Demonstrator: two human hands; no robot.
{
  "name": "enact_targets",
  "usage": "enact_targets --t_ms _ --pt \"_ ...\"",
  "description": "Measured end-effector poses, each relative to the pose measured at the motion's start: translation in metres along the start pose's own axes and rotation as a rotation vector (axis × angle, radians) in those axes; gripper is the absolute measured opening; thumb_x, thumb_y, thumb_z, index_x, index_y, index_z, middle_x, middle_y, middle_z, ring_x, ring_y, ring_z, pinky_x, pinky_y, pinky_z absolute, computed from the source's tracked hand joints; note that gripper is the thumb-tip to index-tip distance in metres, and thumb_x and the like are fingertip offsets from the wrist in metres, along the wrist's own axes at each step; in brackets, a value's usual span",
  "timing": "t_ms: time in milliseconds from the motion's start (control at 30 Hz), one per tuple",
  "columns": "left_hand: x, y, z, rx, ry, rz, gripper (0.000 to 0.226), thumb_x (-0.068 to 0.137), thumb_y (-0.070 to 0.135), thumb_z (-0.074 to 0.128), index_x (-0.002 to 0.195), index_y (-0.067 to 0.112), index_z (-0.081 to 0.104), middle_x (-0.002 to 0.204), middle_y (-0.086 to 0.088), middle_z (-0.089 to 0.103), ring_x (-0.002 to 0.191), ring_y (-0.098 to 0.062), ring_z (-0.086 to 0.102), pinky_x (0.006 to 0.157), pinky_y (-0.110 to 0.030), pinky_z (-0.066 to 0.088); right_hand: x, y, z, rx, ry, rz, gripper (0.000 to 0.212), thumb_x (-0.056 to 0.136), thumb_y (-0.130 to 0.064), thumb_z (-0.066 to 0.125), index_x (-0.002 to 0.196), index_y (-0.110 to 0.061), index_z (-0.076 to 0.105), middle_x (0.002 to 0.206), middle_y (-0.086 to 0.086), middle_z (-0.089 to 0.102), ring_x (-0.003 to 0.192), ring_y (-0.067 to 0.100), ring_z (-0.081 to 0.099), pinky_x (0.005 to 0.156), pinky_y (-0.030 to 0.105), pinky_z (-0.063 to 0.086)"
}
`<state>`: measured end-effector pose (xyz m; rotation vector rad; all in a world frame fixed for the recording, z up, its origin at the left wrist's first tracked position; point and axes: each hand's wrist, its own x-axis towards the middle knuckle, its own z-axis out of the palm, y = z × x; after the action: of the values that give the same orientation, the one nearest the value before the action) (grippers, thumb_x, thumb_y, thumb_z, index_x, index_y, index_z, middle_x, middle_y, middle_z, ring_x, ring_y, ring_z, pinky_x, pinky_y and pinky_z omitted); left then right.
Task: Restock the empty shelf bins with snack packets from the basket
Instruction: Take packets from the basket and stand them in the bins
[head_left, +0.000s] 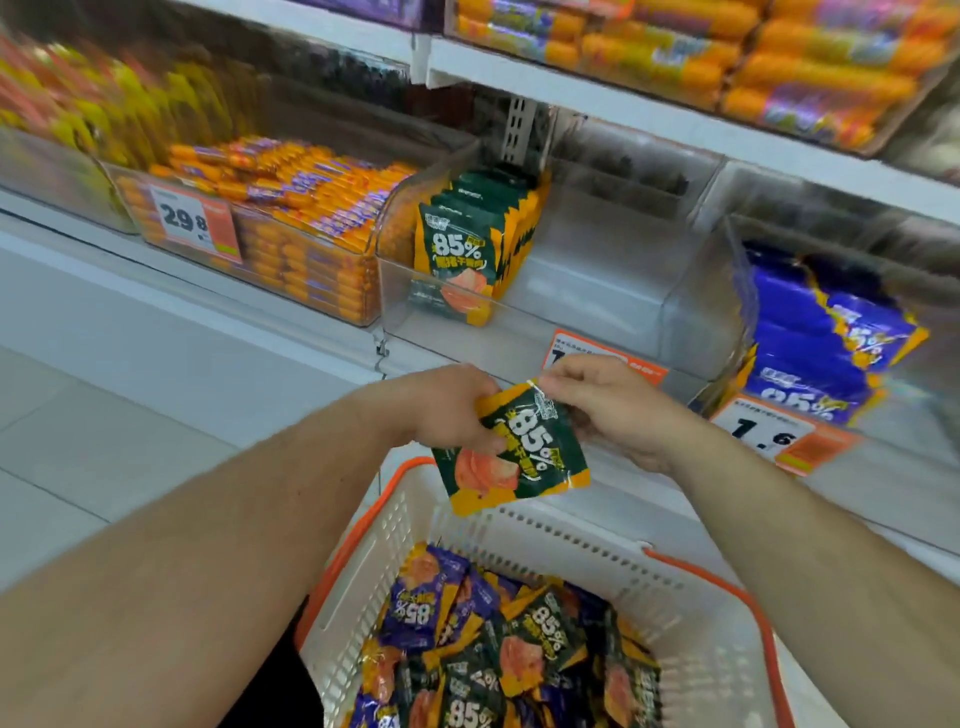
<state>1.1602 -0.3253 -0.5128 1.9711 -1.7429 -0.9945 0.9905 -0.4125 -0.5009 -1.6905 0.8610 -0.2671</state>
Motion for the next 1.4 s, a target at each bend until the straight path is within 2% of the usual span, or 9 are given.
enact_targets --t_ms 133,333,433,567,700,833,1100,1233,1400 --pt "-0.01 -0.006 -0.016 -0.397 0.17 0.003 0.01 0.085 0.013 0.074 0.094 0.015 0.07 0.097 -0.006 0.075 0.094 -0.022 0.07 0.089 -0.038 0.055 -0.008 -0.001 0.0 0.221 0.071 -0.073 0.019 0.072 -0.03 0.08 0.085 -0.02 0.071 0.084 0.006 0.069 0.075 0.019 0.059 0.068 0.032 0.044" --pt "-0.019 0.004 -0.023 -0.752 0.316 0.082 0.018 0.087 0.005 0.069 0.101 0.017 0.071 0.101 -0.001 0.075 0.098 -0.018 0.07 0.091 -0.033 0.054 -0.006 -0.015 0.017 0.096 0.235 -0.144 0.003 0.09 -0.01 0.067 0.09 -0.012 0.066 0.071 0.005 0.061 0.057 0.016 0.049 0.049 0.021 0.044" --pt "-0.023 0.008 -0.031 -0.814 0.476 0.044 0.01 0.089 0.021 0.07 0.098 0.023 0.07 0.095 0.008 0.074 0.09 -0.008 0.069 0.084 -0.03 0.052 -0.001 -0.038 0.014 -0.121 0.419 -0.27 0.014 0.089 -0.015 0.069 0.075 -0.015 0.069 0.062 0.003 0.064 0.055 0.018 0.055 0.054 0.031 0.051" --pt "-0.026 0.004 -0.047 -0.897 0.6 -0.162 0.045 0.093 0.051 0.055 0.123 0.018 0.058 0.107 0.003 0.068 0.092 -0.016 0.066 0.082 -0.037 0.047 0.007 -0.082 0.001 -0.406 0.666 -0.524 0.021 0.089 -0.025 0.068 0.069 -0.017 0.072 0.059 -0.006 0.063 0.063 0.018 0.061 0.063 0.026 0.047" --pt "-0.026 0.004 -0.05 -0.969 0.639 -0.251 0.041 0.099 0.044 0.044 0.123 0.014 0.058 0.102 -0.002 0.068 0.085 -0.019 0.063 0.072 -0.032 0.043 0.043 -0.101 -0.006 -0.651 0.641 -0.49 0.048 0.093 -0.033 0.063 0.059 -0.001 0.053 0.059 0.017 0.056 0.064 0.033 0.055 0.058 0.038 0.042" --pt "-0.026 0.005 -0.048 -0.967 0.646 -0.271 0.038 0.1 0.039 0.043 0.117 0.01 0.061 0.101 -0.005 0.07 0.08 -0.02 0.062 0.067 -0.03 0.041 0.084 -0.098 0.0 -0.771 0.475 -0.306 0.057 0.094 -0.03 0.063 0.052 -0.015 0.027 0.057 0.012 0.035 0.08 0.039 0.067 0.056 0.033 0.034" --pt "-0.029 0.011 -0.046 -0.946 0.607 -0.242 0.028 0.098 0.029 0.048 0.077 0.019 0.064 0.101 -0.009 0.067 0.079 -0.019 0.058 0.056 -0.023 0.037 0.133 -0.085 0.018 -0.717 0.352 -0.095 0.05 0.096 -0.034 0.061 0.054 -0.01 0.048 0.077 0.019 0.069 0.081 0.032 0.066 0.074 0.039 0.054" --pt "-0.026 0.013 -0.044 -0.931 0.571 -0.25 0.022 0.096 0.032 0.052 0.099 0.014 0.064 0.102 -0.007 0.068 0.074 -0.018 0.058 0.06 -0.027 0.036 0.143 -0.077 0.014 -0.675 0.406 -0.01 0.045 0.092 -0.039 0.064 0.061 -0.012 0.045 0.062 0.006 0.05 0.065 0.026 0.049 0.055 0.03 0.037" --pt "-0.024 0.014 -0.041 -0.871 0.54 -0.254 0.03 0.097 0.037 0.05 0.108 0.012 0.062 0.1 -0.005 0.069 0.075 -0.015 0.059 0.071 -0.03 0.039 0.146 -0.069 0.007 -0.592 0.404 -0.006 0.034 0.08 -0.045 0.075 0.076 -0.014 0.064 0.075 0.003 0.069 0.077 0.024 0.067 0.066 0.033 0.054"
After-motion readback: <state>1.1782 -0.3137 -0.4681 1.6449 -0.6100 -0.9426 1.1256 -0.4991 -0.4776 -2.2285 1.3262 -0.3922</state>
